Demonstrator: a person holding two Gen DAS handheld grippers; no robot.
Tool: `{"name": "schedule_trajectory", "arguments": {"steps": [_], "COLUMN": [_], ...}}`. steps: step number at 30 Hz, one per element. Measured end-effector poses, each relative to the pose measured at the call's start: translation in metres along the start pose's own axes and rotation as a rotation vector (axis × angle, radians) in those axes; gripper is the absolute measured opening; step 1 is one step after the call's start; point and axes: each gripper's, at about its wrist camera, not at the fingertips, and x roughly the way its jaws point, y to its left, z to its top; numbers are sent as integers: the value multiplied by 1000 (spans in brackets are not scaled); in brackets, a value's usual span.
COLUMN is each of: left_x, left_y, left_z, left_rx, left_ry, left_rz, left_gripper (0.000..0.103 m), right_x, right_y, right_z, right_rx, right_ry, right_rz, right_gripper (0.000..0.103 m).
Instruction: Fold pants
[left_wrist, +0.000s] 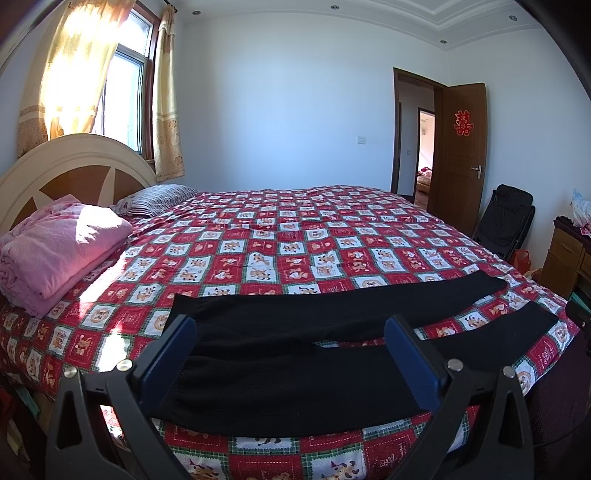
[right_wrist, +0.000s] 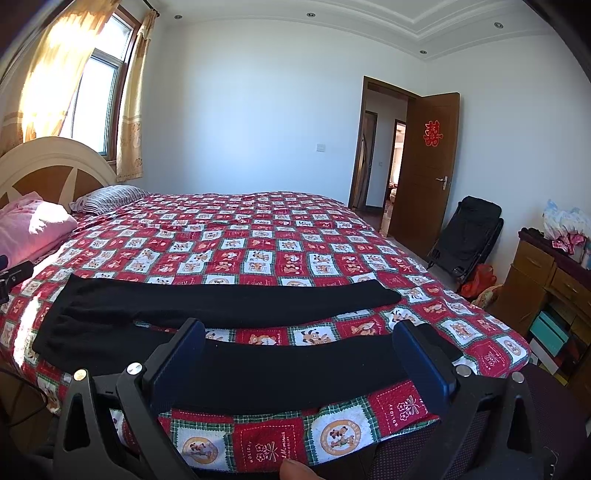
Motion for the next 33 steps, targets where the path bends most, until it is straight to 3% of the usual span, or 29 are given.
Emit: {"name": "schedule_trajectory", "arguments": {"steps": [17, 23, 26, 30, 33], "left_x": [4, 37, 68, 112, 149], "left_y": [-2, 10, 35, 82, 117], "left_z": [-8, -18, -25, -30, -31], "left_rx": [-5, -16, -30, -22, -10], "left_ry": [12, 61, 103, 146, 210], "left_rz": [-2, -13, 34, 165, 206], "left_gripper": [103, 103, 103, 103, 103], "right_x": [7, 37, 59, 85, 101], "right_y": [6, 16, 20, 10, -1], "right_z": [-7, -26, -39, -53, -59], "right_rx": [-16, -36, -52, -13, 29], "right_ry": [17, 88, 155, 211, 233], "right_rz": [10, 33, 84, 98, 89], "right_gripper": [102, 102, 102, 102, 102]}}
